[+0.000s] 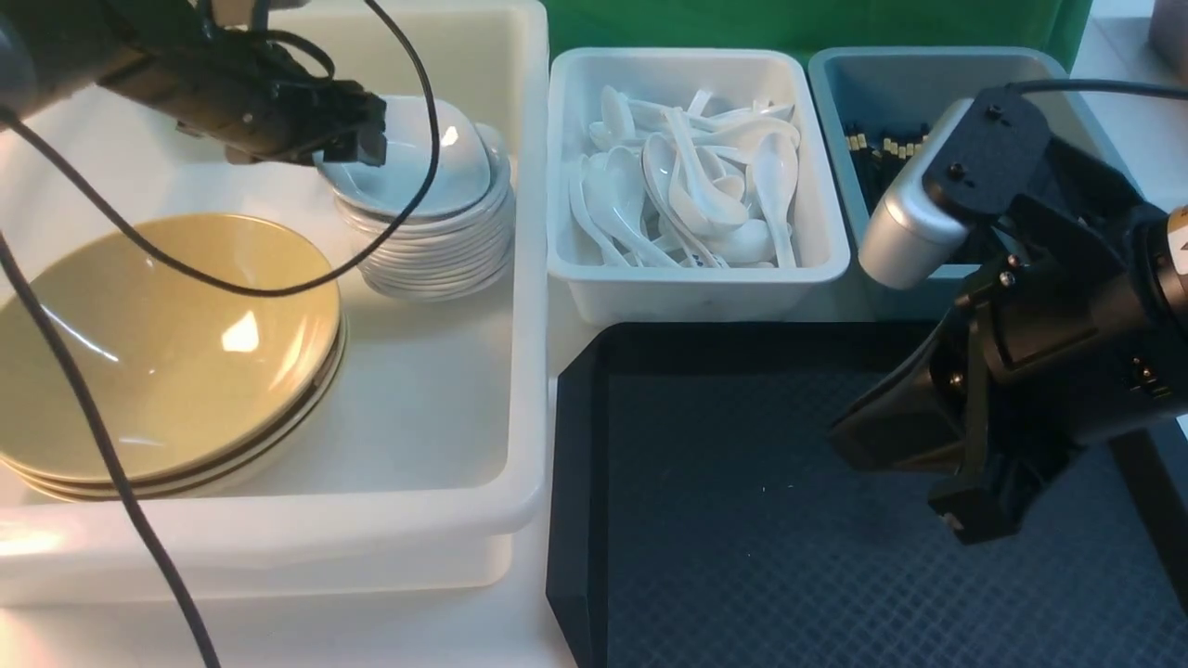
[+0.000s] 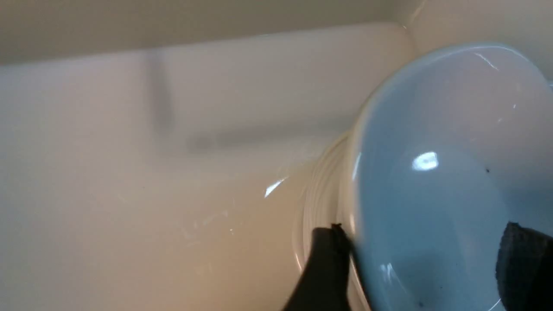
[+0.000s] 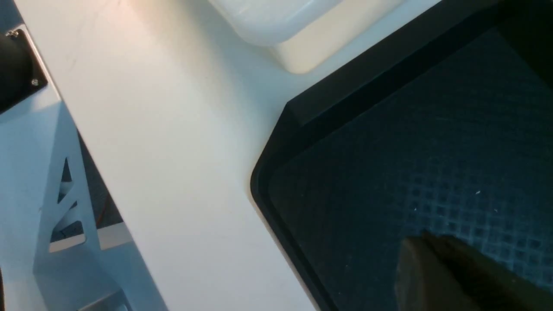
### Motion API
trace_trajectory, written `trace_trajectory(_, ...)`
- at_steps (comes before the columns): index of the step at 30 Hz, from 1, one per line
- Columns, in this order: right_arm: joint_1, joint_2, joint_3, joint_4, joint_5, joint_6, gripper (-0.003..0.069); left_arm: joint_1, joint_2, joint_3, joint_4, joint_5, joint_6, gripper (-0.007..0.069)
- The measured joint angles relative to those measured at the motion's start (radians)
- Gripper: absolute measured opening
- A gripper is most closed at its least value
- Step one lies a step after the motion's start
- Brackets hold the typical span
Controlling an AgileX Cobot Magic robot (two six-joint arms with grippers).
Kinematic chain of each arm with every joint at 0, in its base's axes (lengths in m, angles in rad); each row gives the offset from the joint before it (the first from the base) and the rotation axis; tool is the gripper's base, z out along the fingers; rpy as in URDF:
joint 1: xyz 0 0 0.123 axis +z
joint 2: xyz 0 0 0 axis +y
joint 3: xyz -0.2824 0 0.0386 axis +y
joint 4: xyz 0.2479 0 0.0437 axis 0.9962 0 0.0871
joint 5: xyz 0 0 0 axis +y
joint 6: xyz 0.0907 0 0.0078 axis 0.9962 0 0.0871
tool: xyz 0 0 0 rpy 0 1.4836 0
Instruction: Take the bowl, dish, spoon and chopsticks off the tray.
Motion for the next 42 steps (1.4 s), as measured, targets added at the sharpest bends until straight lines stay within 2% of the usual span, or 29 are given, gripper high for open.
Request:
trace_trajectory(4,0.000,0.000,0.000,0.000,0.001,-0.002,0.0060,0.000,0.000,-0.109,0.056,0.107,-0.023,0.0581)
trace_trajectory(8,0.000,0.000,0.000,-0.003,0.011,-0.002,0.0061,0.000,-0.016,-0.216,0.093,0.216,-0.078,0.0586)
trace_trajectory(11,0.000,-0.003,0.000,-0.025,0.015,-0.002,0.0062,-0.013,-0.074,-0.305,0.142,0.329,-0.118,0.0512)
trace_trajectory(14,0.000,-0.019,0.000,-0.077,-0.002,-0.002,0.0065,-0.056,-0.184,-0.325,0.226,0.407,-0.133,0.0380)
trace_trajectory(18,0.000,-0.052,0.000,-0.212,-0.036,0.055,0.0072,-0.133,-0.370,-0.259,0.335,0.476,-0.159,0.0129)
trace_trajectory(19,0.000,-0.053,0.000,-0.226,-0.038,0.060,0.0072,-0.136,-0.391,-0.244,0.338,0.480,-0.162,0.0117)
trace_trajectory(20,0.000,-0.062,0.000,-0.266,-0.043,0.088,0.0076,-0.149,-0.477,-0.167,0.356,0.486,-0.173,0.0046)
trace_trajectory(22,0.000,-0.077,0.000,-0.292,-0.048,0.111,0.0078,-0.152,-0.581,-0.053,0.371,0.480,-0.187,0.0007)
trace_trajectory(27,0.000,-0.126,0.001,-0.275,-0.105,0.128,0.0078,-0.152,-0.907,0.345,0.391,0.361,-0.220,-0.0011)
trace_trajectory(28,0.000,-0.129,0.001,-0.272,-0.115,0.128,0.0078,-0.152,-0.922,0.363,0.391,0.354,-0.222,-0.0011)
trace_trajectory(30,0.000,-0.179,0.033,-0.231,-0.203,0.124,0.0078,-0.152,-1.137,0.589,0.415,0.259,-0.255,-0.0011)
trace_trajectory(33,0.000,-0.227,0.072,-0.193,-0.279,0.091,0.0078,-0.152,-1.295,0.769,0.456,0.180,-0.310,-0.0011)
trace_trajectory(35,0.000,-0.282,0.138,-0.117,-0.375,0.034,0.0078,-0.152,-1.474,0.930,0.509,0.109,-0.408,-0.0011)
trace_trajectory(39,0.000,-0.418,0.280,0.086,-0.576,-0.125,0.0078,-0.152,-1.702,1.091,0.571,0.100,-0.555,-0.0011)
trace_trajectory(42,0.000,-0.497,0.355,0.179,-0.678,-0.196,0.0078,-0.152,-1.794,1.137,0.585,0.105,-0.576,-0.0011)
